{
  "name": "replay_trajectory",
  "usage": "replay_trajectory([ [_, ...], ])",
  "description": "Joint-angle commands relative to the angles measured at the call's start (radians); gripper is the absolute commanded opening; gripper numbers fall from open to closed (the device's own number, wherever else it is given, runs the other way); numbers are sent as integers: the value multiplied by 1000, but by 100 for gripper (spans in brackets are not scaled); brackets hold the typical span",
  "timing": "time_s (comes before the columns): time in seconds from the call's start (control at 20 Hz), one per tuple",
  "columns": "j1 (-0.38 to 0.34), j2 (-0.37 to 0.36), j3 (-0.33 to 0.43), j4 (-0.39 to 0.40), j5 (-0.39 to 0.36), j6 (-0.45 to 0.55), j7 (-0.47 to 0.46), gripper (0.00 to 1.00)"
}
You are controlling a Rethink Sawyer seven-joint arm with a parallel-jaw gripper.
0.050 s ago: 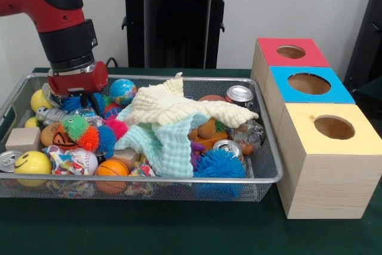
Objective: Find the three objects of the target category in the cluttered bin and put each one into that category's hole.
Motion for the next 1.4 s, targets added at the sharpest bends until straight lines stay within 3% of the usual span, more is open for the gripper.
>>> replay_trajectory([
  [0.05,10,2,44,-23,-25,-50,-61,0],
  [0.5,19,-18,28,11,-27,-78,-18,0],
  [0.9,66,-157,-5,90,42,9,54,0],
  [1.4,76,-191,-22,118,78,10,51,0],
])
